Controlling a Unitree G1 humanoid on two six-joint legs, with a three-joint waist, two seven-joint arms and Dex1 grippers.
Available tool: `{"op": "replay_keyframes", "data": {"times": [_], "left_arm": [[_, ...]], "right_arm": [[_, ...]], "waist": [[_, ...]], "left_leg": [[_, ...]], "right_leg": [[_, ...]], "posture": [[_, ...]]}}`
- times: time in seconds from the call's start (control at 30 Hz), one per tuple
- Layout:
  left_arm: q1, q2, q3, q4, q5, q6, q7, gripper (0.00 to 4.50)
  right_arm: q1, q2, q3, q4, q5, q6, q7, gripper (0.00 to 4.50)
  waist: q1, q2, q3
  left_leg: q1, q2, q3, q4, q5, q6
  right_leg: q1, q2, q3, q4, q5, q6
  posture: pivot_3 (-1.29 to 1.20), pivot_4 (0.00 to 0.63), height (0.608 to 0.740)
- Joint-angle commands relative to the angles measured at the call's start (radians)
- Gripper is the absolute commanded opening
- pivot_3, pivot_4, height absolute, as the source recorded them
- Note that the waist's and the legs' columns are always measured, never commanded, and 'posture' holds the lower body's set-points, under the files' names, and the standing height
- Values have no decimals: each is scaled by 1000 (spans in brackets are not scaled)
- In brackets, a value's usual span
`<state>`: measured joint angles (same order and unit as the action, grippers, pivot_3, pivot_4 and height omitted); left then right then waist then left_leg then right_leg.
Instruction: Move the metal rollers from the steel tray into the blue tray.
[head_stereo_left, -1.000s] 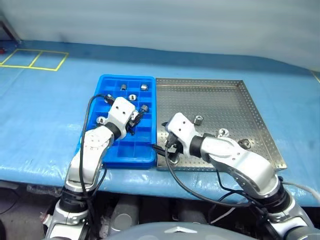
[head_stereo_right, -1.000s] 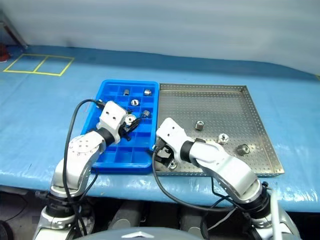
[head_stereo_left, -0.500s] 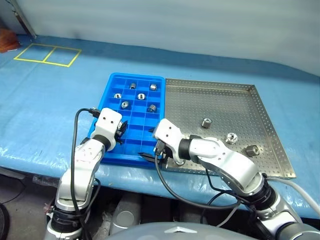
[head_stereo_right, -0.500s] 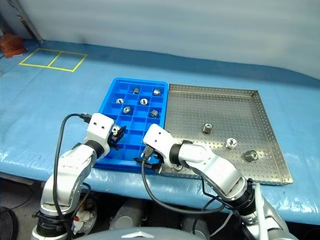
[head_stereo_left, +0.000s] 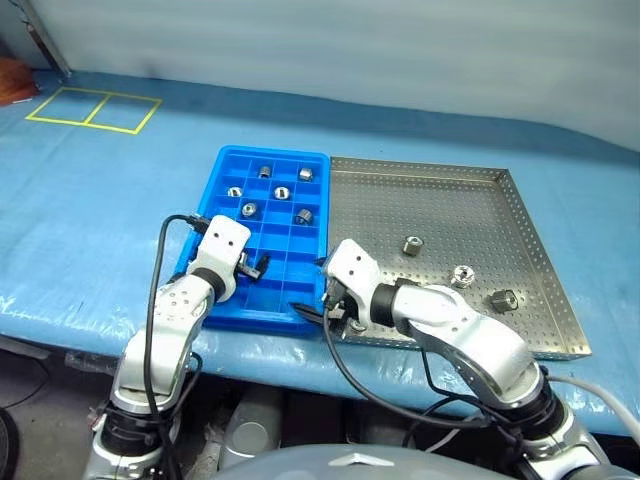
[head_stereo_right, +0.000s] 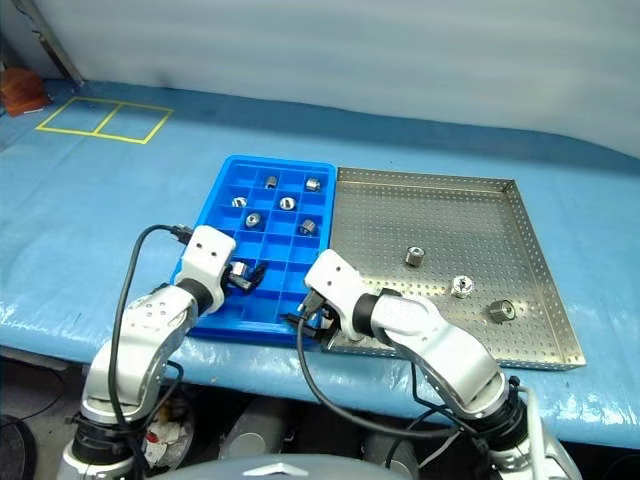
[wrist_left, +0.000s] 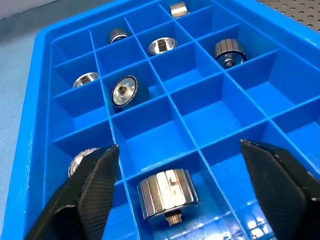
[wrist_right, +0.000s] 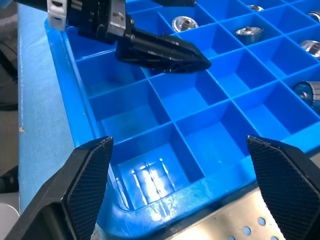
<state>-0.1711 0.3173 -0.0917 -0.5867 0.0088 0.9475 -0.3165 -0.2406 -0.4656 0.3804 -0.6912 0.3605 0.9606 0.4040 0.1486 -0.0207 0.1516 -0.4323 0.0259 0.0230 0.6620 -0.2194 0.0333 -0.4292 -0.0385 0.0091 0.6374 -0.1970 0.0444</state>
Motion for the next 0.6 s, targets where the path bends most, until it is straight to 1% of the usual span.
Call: {"op": "replay_keyframes", "data": {"times": [0.03,0.1,0.2,0.27,0.33,0.4,0.47,0.53,0.6], "left_arm": [[-112,-14,9,18,-67,-49,-50,4452],[-187,-23,6,63,-110,-54,-89,4452],[-305,-29,-34,157,-169,-71,-174,4452],[-379,-51,-60,238,-192,-75,-203,4452],[-454,-89,-92,331,-196,-80,-212,4452],[-513,-146,-99,426,-214,-87,-216,4452],[-568,-200,-131,536,-196,-142,-218,4452],[-614,-262,-155,651,-179,-205,-212,4452],[-654,-324,-164,759,-169,-261,-197,4452]], "right_arm": [[49,-9,-99,-91,13,22,-29,4500],[92,-23,-147,-125,13,39,-44,4500],[170,-46,-226,-179,7,67,-68,4500],[219,-48,-275,-210,5,83,-88,4500],[270,-43,-318,-244,-1,98,-115,4500],[310,-28,-345,-272,-9,111,-146,4500],[355,-2,-369,-301,-21,122,-186,4500],[397,25,-379,-323,-37,132,-227,4500],[434,52,-382,-343,-52,138,-262,4500]], "waist": [[0,0,0],[-4,0,0],[-16,0,0],[-28,0,0],[-45,0,0],[-62,0,0],[-81,0,0],[-102,0,0],[-118,0,0]], "left_leg": [[0,0,0,0,0,0],[-1,-1,0,0,0,0],[-2,-1,-1,0,0,0],[-3,-2,-1,0,0,1],[-3,-2,-1,0,0,1],[-4,-4,-1,0,0,1],[-4,-6,-1,1,0,2],[-3,-6,-1,1,-1,2],[-4,-6,-1,1,-1,2]], "right_leg": [[0,0,0,0,0,0],[0,0,-1,-1,0,0],[0,0,-1,-3,0,1],[1,0,-1,-4,1,1],[1,0,-1,-5,1,1],[1,1,-1,-6,1,2],[1,1,0,-6,1,2],[2,2,0,-6,1,3],[2,2,1,-6,2,3]], "posture": [[223,150,740],[209,150,740],[172,150,740],[123,150,740],[108,150,740],[38,150,740],[38,150,740],[-34,150,740],[-50,150,740]]}}
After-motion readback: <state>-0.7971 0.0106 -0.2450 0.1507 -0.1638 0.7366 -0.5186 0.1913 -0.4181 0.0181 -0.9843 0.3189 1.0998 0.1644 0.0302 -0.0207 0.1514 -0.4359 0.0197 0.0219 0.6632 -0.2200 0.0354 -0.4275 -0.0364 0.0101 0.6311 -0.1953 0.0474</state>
